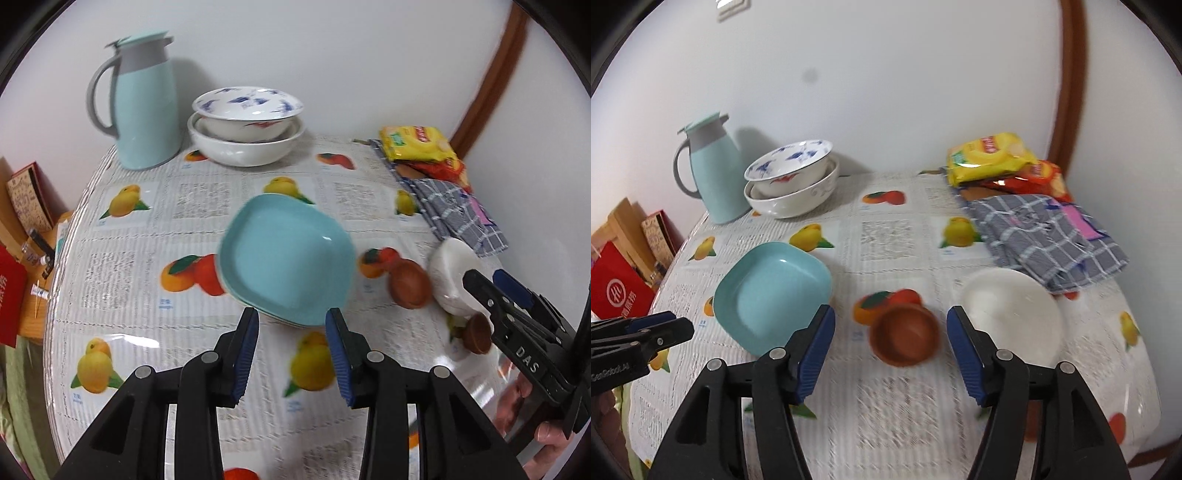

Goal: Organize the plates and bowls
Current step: 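Move both tools toward the two small brown clay bowls, then close the left tool on one brown bowl rim while the right tool closes on the other, then carry the right tool's brown bowl over the white bowl while the left tool lifts its brown bowl, then lower the brown bowl into the white bowl and open the right tool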

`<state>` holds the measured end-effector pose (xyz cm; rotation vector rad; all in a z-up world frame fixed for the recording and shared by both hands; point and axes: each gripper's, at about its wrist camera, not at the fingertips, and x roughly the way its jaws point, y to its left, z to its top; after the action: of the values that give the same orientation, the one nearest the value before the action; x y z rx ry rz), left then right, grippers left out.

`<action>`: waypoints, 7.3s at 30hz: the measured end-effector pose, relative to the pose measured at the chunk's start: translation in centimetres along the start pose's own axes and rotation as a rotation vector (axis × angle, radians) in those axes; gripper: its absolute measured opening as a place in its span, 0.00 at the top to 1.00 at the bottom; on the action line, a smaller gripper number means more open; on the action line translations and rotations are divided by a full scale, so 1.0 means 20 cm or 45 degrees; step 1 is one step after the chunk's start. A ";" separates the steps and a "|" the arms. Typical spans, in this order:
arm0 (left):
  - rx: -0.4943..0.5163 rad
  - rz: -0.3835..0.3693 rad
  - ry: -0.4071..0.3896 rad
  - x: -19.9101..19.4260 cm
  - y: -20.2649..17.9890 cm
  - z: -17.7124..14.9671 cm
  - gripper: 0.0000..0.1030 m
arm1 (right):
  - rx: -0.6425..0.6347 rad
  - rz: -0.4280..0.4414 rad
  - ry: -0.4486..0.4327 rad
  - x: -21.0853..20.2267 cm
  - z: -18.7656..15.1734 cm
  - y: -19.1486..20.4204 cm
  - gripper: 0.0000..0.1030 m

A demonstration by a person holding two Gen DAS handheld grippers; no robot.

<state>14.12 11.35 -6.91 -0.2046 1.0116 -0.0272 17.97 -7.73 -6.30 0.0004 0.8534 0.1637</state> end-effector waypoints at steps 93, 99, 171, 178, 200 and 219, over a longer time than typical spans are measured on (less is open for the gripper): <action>0.041 -0.065 0.098 0.67 -0.62 0.01 0.91 | 0.339 0.006 0.180 0.22 -0.45 -0.87 0.91; 0.045 -0.079 0.073 0.58 -0.60 0.01 0.91 | 0.354 -0.016 0.148 0.14 -0.46 -0.85 0.91; -0.103 -0.148 0.021 0.52 -0.23 0.31 0.91 | 0.244 -0.078 0.155 0.42 0.00 -0.66 0.91; -0.095 -0.170 0.010 0.54 -0.23 0.34 0.91 | 0.219 -0.100 0.191 0.50 0.00 -0.64 0.91; -0.100 -0.179 0.035 0.58 -0.22 0.32 0.91 | -0.025 -0.239 0.297 0.61 0.00 -0.57 0.87; -0.059 -0.167 0.062 0.55 -0.27 0.27 0.91 | -0.089 -0.230 0.324 0.65 0.00 -0.53 0.68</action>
<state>25.03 5.58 -12.39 -0.3134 1.0469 -0.1288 27.87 -16.31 -16.72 -0.1655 1.0960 0.0233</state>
